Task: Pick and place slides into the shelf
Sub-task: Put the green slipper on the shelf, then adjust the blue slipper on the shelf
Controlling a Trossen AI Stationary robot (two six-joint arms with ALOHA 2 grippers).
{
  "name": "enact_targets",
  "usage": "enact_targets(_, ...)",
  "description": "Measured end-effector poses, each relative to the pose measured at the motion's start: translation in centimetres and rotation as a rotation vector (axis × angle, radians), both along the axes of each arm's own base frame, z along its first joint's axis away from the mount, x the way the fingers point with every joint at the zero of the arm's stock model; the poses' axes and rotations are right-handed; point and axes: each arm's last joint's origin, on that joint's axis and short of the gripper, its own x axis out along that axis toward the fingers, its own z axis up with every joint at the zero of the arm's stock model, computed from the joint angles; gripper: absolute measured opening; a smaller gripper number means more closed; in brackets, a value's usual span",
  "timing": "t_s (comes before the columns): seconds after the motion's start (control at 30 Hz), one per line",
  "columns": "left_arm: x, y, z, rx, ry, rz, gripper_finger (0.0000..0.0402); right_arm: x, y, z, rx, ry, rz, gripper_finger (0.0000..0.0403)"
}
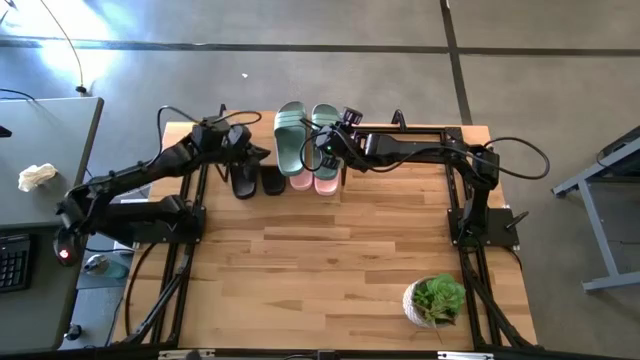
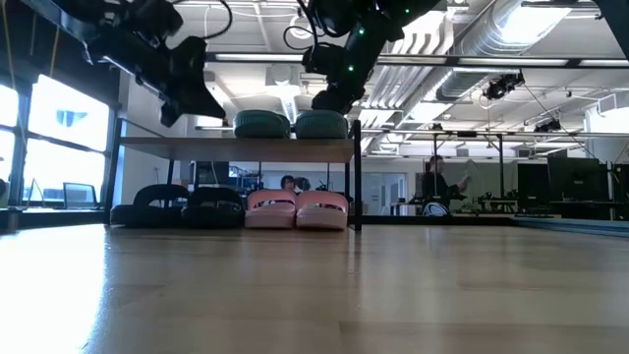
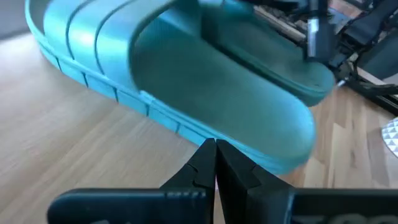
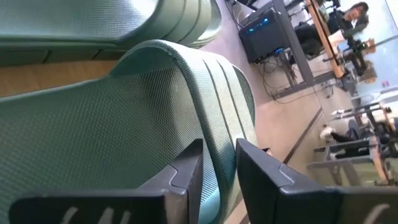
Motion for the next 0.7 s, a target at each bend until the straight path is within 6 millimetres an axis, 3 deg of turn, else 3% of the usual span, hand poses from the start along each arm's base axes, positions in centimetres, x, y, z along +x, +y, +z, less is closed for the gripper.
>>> enact_targets(0.17,0.5,1.7,0.2,-0.051,-0.006,-0.026,0.0,0.1,0.0,0.0,0.001,0.023,0.045,0.0108)
enact_targets(0.5,0.8,2.5,2.9,-0.005,0.012,0.057,0.0,0.1,0.2,0.3,0.044,-0.025,0.067,0.0177)
enact_targets(0.7,0.4,3.1,2.8,-0.019,0.071,0.136,0.0,-0.4,1.0,1.9,0.043,-0.069,0.091,0.0188)
